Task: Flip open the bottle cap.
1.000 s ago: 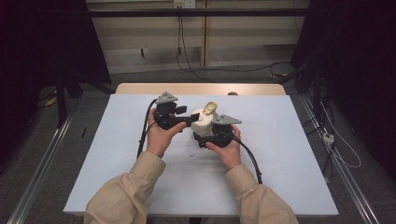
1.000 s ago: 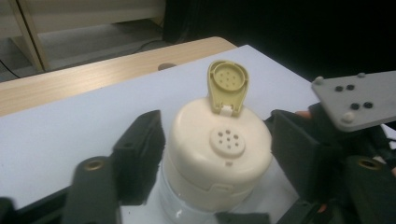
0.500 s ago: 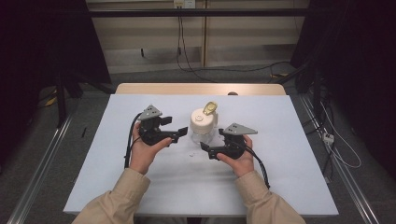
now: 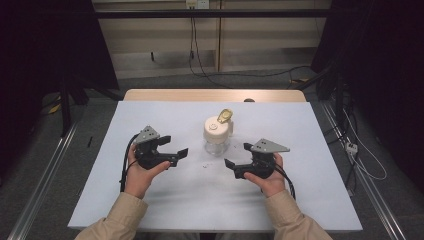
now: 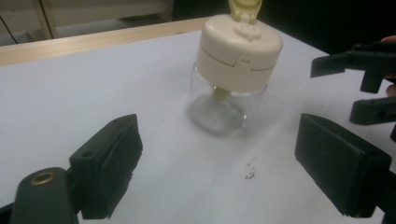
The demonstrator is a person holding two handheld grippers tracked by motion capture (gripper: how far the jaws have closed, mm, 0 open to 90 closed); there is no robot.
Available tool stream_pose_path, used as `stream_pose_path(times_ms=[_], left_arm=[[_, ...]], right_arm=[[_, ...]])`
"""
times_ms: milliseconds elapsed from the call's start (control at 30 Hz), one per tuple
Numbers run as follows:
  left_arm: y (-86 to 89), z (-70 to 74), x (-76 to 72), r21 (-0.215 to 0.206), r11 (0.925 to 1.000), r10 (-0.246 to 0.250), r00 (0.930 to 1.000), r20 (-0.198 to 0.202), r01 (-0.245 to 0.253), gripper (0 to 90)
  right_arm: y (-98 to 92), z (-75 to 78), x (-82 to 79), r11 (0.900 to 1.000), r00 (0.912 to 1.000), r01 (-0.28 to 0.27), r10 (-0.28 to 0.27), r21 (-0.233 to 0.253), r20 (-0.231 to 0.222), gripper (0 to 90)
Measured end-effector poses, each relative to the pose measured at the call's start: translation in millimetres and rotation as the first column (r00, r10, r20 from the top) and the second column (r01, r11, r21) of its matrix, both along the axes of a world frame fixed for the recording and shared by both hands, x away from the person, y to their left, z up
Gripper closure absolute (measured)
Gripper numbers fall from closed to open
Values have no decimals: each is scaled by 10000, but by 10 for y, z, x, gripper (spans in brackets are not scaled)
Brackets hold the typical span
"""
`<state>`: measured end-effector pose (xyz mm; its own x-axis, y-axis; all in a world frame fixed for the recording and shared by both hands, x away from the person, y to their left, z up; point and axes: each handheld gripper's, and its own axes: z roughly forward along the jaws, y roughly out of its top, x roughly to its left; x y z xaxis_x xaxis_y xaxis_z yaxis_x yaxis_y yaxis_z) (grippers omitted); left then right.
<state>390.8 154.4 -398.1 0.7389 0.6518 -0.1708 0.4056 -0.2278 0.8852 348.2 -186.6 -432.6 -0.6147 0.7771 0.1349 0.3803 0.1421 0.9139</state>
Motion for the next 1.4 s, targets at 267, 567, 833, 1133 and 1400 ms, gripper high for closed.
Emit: stream_pose_path(times_ms=[267, 567, 833, 1133, 1400], left_arm=[[155, -91, -93, 164, 9998, -64, 10000, -20, 64, 135], [381, -192, -164, 60, 9995, 321, 9994, -104, -321, 128], [468, -227, -221, 22, 9995, 312, 9995, -57, -312, 122], [617, -266, -284, 9, 9986, 534, 9985, -93, -534, 115], [639, -277, -331, 267, 9984, 504, 9987, 63, -505, 113]], right_arm=[[-135, -13, -104, 10000, 10000, 21, -21, 34, -74, 67], [-281, -55, -191, 9998, 9996, 217, -216, 45, -194, 76], [-365, -89, -268, 9996, 9994, 260, -262, -115, -204, 78], [-539, -110, -384, 9982, 9992, 389, -394, -456, -114, 79], [-664, -143, -478, 9967, 9989, 457, -463, -671, -75, 81]])
